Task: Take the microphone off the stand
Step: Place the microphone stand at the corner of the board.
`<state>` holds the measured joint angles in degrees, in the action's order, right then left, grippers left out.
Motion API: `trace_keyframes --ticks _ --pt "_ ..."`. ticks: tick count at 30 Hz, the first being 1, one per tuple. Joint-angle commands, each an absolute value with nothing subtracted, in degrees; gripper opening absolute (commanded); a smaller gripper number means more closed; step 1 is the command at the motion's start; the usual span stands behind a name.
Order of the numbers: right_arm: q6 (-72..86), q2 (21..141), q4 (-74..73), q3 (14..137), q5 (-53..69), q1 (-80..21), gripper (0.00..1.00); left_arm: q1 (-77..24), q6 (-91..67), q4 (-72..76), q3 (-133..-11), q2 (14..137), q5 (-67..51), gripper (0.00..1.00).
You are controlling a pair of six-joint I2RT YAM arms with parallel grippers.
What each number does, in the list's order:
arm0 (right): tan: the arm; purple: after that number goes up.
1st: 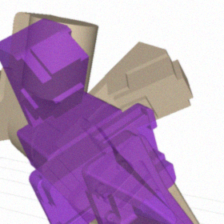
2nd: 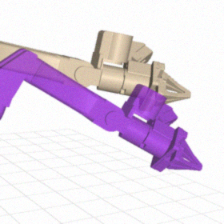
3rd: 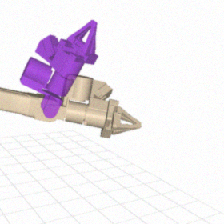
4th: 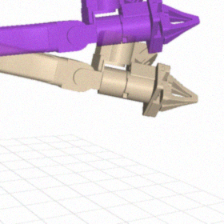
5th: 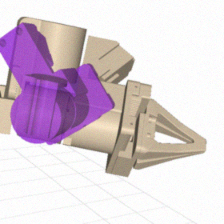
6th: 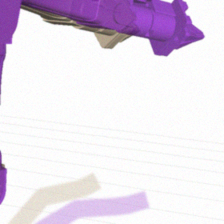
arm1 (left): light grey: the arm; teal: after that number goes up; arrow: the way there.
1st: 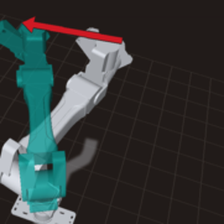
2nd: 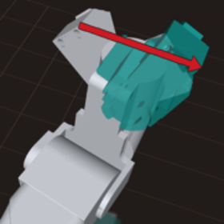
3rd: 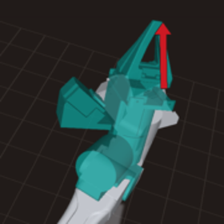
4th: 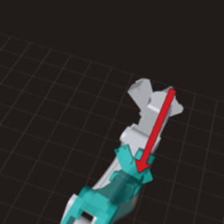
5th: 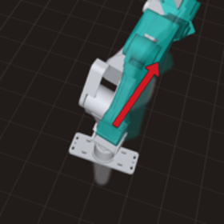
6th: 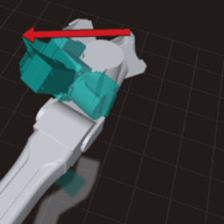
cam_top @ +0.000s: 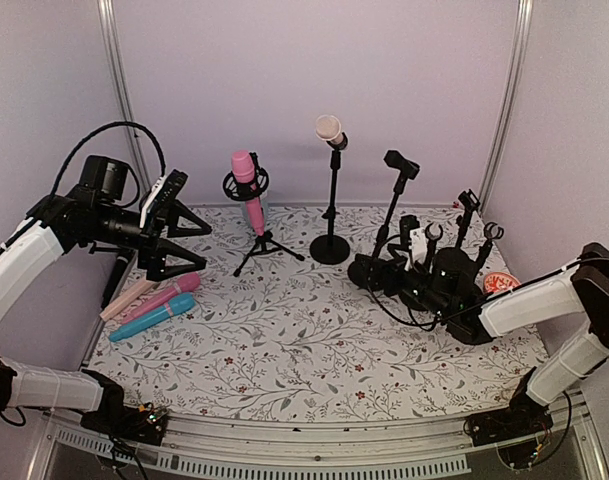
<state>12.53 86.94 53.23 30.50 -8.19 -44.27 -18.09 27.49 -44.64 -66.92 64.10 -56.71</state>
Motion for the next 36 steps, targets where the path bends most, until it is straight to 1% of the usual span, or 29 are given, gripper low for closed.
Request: trace_keyframes --ticks 1,6,8,10,14,16,20,25,28,36 --pt "14.20 81.13 48.73 28.98 -9.40 -45.26 1.00 -17.68 27.01 -43.77 -67.53 63.14 -58.19 0.99" --pt "11.51 71.27 38.30 34.21 -10.91 -45.40 0.94 -17.69 26.98 -43.77 -67.35 63.12 -58.52 0.99" --pt "9.84 69.27 34.17 38.46 -11.59 -45.39 0.92 -17.74 26.76 -43.46 -67.19 63.14 -58.90 0.99" --pt "7.32 69.27 29.94 43.38 -12.24 -45.35 0.92 -17.68 26.34 -43.08 -67.06 63.15 -59.18 0.99" --pt "3.01 72.67 23.10 52.28 -13.62 -43.79 0.91 -17.74 25.99 -43.07 -67.21 62.95 -59.57 0.98" --pt "2.25 74.92 20.14 56.07 -12.76 -41.78 0.88 -17.67 25.84 -43.34 -67.26 62.73 -59.67 0.97" --pt "2.50 79.25 14.45 63.89 -8.76 -37.83 0.77 -17.69 26.10 -44.18 -66.95 62.40 -60.19 0.95" --pt "0.69 87.30 3.90 74.74 -4.65 -35.98 0.72 -17.69 26.37 -44.21 -66.86 62.27 -60.38 0.95" --pt "0.62 89.09 2.41 76.47 -4.82 -35.27 0.64 -17.69 26.30 -44.33 -66.96 62.28 -60.58 0.95" --pt "0.65 89.56 2.63 76.46 -3.87 -34.50 0.51 -17.68 26.86 -45.00 -66.70 62.21 -61.19 0.93"
